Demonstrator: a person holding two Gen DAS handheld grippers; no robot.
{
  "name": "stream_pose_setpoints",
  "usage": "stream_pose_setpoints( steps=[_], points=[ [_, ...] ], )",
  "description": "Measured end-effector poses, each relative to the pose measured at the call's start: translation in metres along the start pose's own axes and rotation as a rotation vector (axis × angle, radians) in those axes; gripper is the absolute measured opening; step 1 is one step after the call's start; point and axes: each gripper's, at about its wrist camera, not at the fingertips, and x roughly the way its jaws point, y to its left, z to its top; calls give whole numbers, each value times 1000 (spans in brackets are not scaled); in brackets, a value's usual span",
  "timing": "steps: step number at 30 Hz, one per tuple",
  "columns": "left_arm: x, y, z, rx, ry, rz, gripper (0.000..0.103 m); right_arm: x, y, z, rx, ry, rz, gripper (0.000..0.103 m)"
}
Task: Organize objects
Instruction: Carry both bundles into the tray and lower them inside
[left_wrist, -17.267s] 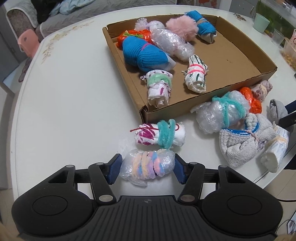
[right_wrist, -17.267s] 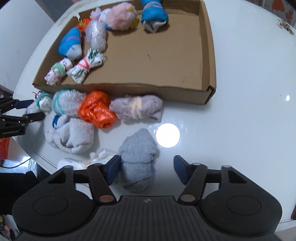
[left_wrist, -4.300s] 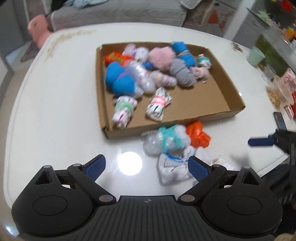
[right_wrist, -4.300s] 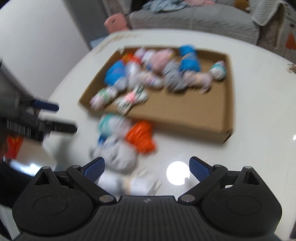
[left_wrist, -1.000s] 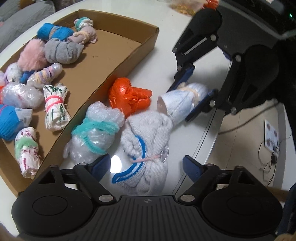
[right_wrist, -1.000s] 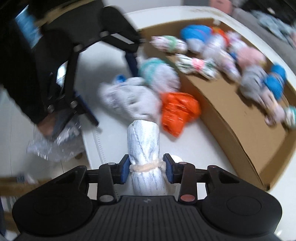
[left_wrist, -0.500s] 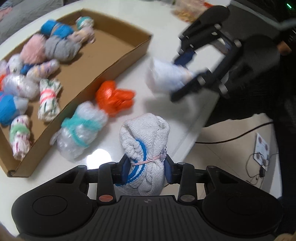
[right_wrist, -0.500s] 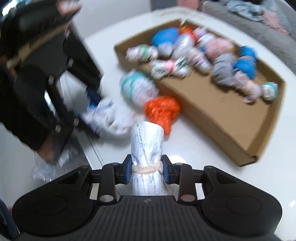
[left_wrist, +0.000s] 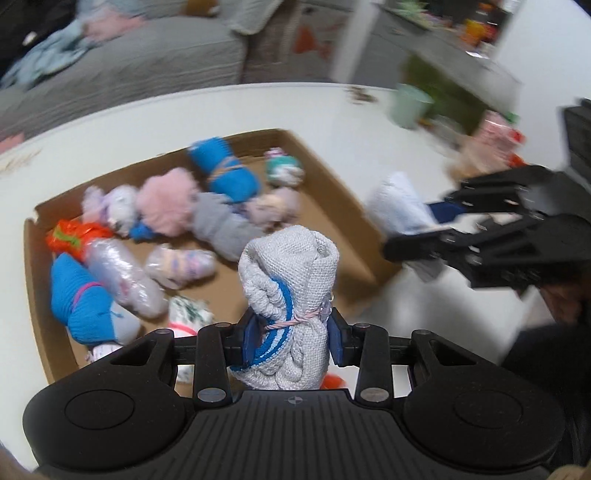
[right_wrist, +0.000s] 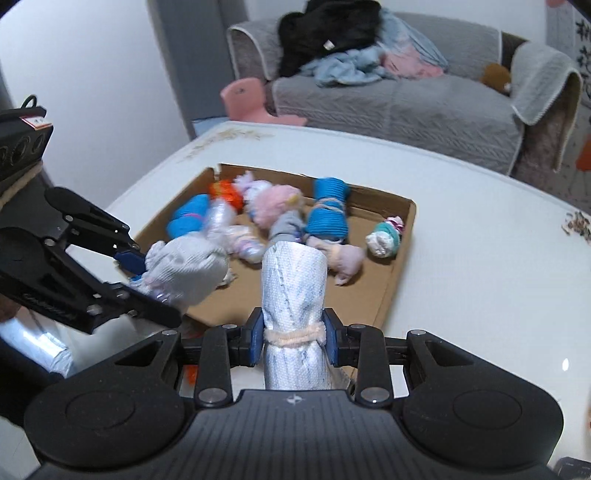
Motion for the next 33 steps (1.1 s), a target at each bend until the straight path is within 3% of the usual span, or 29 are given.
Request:
stream_pose_setpoints(
  steps=[3,8,19,33],
  points=[
    [13,9,6,-45,21,22,43,15,-4,4,4,22,-17,29],
    [21,16,10,-19,57,92,43,30,-1,7,-12,72,-22,29],
    [29,21,-5,139,124,213,43,67,14,15,-34,164,8,29],
    [33,23,-3,124,156,213,44,85,23,22,-11,207,70,30]
  ],
)
